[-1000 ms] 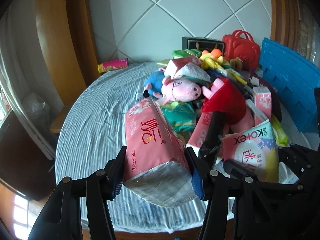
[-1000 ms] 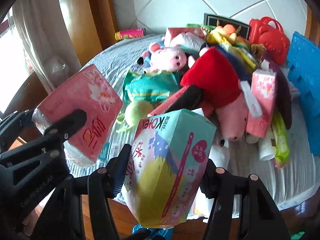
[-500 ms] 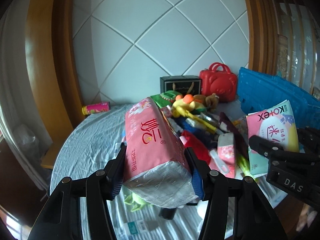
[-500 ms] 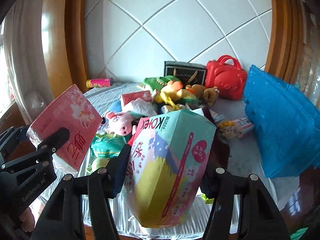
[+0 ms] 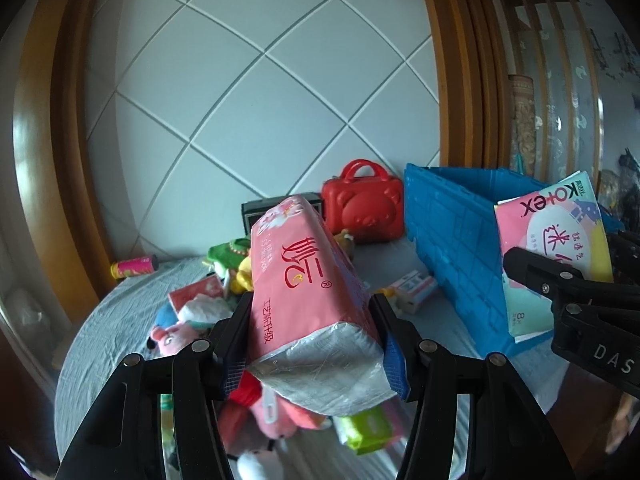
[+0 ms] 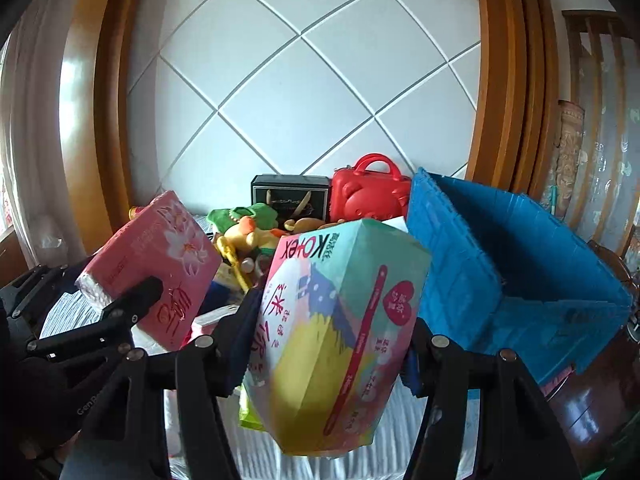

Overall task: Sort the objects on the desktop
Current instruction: 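Carry the tissue pack and Kotex pack over the blue crate with both tools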

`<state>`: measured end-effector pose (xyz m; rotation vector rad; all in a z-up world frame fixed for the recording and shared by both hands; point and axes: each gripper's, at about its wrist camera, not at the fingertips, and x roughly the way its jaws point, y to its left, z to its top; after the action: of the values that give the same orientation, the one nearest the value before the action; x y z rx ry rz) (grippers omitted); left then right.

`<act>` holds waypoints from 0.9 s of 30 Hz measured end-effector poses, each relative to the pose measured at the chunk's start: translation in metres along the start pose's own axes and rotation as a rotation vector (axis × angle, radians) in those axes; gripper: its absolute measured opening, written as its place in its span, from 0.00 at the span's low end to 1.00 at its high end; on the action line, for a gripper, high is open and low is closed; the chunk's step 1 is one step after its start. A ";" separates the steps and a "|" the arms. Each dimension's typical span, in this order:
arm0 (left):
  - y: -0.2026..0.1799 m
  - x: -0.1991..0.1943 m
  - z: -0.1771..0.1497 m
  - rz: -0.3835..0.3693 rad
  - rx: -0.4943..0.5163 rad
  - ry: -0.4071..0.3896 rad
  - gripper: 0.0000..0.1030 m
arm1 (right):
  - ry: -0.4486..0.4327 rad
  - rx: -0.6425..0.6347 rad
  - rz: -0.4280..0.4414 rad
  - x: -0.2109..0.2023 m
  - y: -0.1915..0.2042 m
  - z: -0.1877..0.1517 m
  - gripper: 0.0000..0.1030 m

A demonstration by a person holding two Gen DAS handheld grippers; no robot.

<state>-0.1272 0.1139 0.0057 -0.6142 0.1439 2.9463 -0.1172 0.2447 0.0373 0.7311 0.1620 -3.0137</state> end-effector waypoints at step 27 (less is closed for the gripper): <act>-0.280 0.068 0.134 -0.158 0.092 -0.102 0.54 | -0.065 0.141 -0.243 0.006 -0.329 0.035 0.57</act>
<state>-0.2006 0.4137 0.0814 -0.4406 0.2093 2.7928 -0.1584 0.5678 0.0956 0.6660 0.0387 -3.3040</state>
